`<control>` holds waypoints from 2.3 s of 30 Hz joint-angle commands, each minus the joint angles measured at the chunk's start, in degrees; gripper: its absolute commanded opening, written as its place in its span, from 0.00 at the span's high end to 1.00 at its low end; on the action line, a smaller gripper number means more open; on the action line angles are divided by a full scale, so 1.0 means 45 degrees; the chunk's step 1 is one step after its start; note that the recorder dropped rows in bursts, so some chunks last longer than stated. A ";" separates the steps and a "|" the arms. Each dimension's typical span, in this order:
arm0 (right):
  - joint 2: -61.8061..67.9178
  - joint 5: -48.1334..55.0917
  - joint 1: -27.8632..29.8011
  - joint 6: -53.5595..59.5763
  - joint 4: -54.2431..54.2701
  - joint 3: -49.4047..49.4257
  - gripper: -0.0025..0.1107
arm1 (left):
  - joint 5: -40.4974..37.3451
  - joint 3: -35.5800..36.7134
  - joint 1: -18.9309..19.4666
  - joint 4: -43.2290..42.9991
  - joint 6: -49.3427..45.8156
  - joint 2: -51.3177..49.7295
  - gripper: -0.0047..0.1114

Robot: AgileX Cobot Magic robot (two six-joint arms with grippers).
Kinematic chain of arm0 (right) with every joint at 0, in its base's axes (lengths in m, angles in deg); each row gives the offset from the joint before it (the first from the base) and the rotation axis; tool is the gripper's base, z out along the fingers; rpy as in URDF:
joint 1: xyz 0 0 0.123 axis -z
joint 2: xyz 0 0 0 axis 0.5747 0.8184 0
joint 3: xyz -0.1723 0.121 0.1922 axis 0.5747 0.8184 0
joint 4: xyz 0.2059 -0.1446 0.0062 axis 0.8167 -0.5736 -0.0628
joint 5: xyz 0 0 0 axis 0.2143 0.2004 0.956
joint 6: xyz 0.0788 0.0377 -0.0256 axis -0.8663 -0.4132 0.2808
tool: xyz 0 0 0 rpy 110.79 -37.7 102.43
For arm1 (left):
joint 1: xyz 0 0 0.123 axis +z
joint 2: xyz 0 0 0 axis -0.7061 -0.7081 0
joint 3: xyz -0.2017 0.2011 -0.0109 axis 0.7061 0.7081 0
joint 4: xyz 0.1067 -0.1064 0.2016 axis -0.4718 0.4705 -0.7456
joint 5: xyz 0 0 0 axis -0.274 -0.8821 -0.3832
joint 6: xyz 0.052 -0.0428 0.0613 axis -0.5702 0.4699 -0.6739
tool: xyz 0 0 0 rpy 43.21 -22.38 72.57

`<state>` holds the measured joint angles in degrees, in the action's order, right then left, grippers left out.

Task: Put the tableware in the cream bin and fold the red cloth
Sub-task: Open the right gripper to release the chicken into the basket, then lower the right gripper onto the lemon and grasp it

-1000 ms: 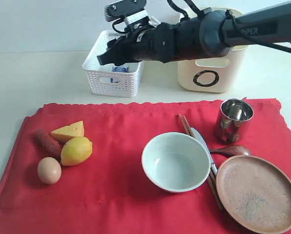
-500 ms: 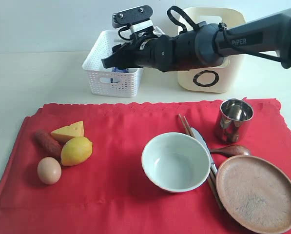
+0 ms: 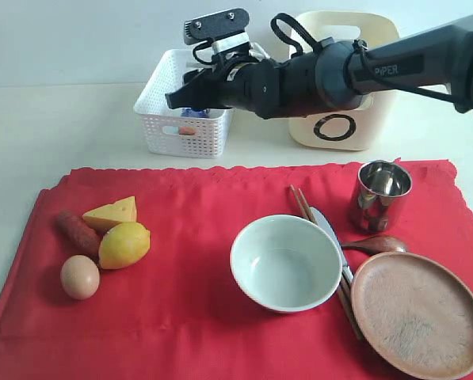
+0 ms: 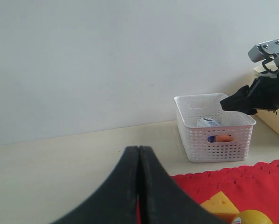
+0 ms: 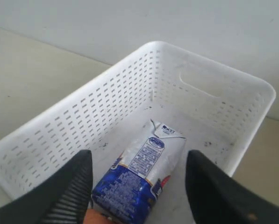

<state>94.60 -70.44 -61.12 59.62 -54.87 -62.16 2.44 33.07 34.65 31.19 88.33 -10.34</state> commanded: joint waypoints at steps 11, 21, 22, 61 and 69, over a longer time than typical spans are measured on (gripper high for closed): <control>-0.1550 0.2693 0.0049 0.0037 0.0152 -0.0051 0.46 | -0.0015 0.0040 -0.0057 0.0001 -0.0004 0.0081 0.96; -0.3728 0.6137 0.0026 0.0588 -0.0988 -0.0051 0.46 | -0.0015 0.0040 -0.0057 0.0001 0.0022 0.0081 0.96; -0.3937 0.6439 0.0024 0.0588 -0.0988 -0.0051 0.46 | -0.0015 0.0040 -0.0057 0.0001 0.0022 0.0081 0.96; -0.2723 1.0407 -0.3640 0.9974 0.1471 0.1107 0.46 | -0.0015 0.0040 -0.0057 0.0001 0.0020 0.0081 0.96; -0.1831 0.8271 -0.3919 1.0135 0.1530 0.1107 0.46 | -0.0015 0.0040 -0.0057 0.0001 -0.0009 0.0081 0.96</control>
<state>85.48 -30.55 -78.21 104.35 -48.48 -57.42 2.44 33.07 34.65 31.19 88.33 -10.34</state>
